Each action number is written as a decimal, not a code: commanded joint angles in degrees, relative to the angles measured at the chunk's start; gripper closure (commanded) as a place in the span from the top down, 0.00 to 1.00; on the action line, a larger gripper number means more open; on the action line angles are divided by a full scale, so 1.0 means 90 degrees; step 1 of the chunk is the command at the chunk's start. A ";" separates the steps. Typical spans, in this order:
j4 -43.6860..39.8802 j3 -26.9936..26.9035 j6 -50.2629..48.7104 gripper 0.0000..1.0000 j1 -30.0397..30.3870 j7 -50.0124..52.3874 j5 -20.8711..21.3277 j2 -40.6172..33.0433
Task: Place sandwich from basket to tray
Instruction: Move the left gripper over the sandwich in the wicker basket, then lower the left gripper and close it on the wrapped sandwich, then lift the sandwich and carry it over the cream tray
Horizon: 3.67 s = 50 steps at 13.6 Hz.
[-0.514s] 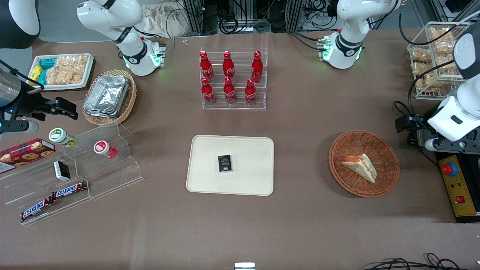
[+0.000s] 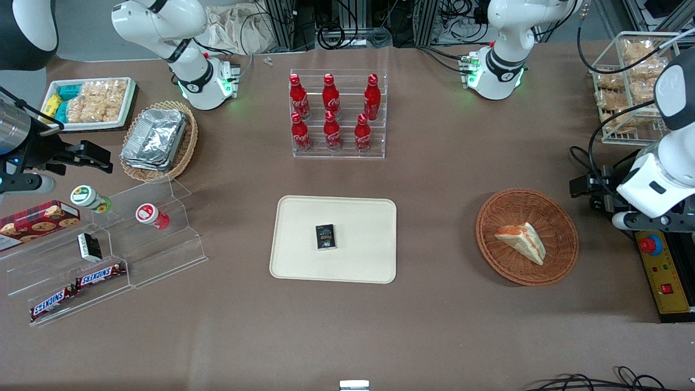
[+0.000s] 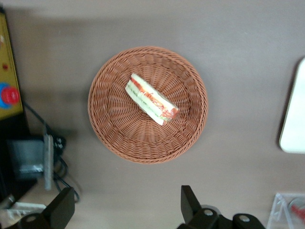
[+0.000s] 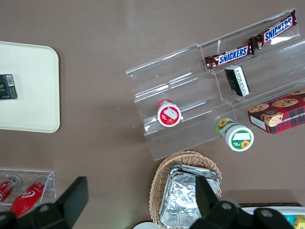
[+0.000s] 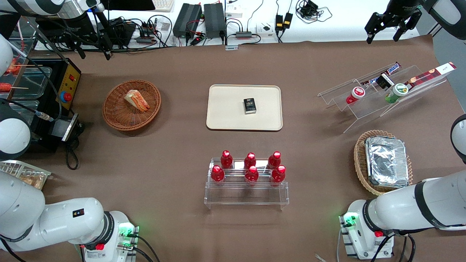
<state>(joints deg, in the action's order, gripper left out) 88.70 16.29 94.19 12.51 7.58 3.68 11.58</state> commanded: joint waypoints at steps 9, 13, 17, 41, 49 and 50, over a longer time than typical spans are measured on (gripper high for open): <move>0.2097 -0.0149 0.2454 1.00 0.0046 0.4967 0.0020 0.0382; 0.2088 -0.0365 0.3029 1.00 0.0036 0.5669 0.0021 0.0919; 0.2020 -0.0355 0.3391 1.00 -0.0042 0.6177 0.0021 0.1223; 0.1854 -0.0306 0.3726 0.00 -0.0179 0.6628 0.0314 0.1606; -0.0819 0.0221 0.0767 0.01 -0.0567 0.5538 0.0459 0.1565; -0.0957 0.0212 0.0756 0.04 -0.0753 0.5090 0.0528 0.1565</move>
<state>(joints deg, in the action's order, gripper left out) 85.66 18.22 103.93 8.93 58.80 6.59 23.78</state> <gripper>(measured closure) 0.815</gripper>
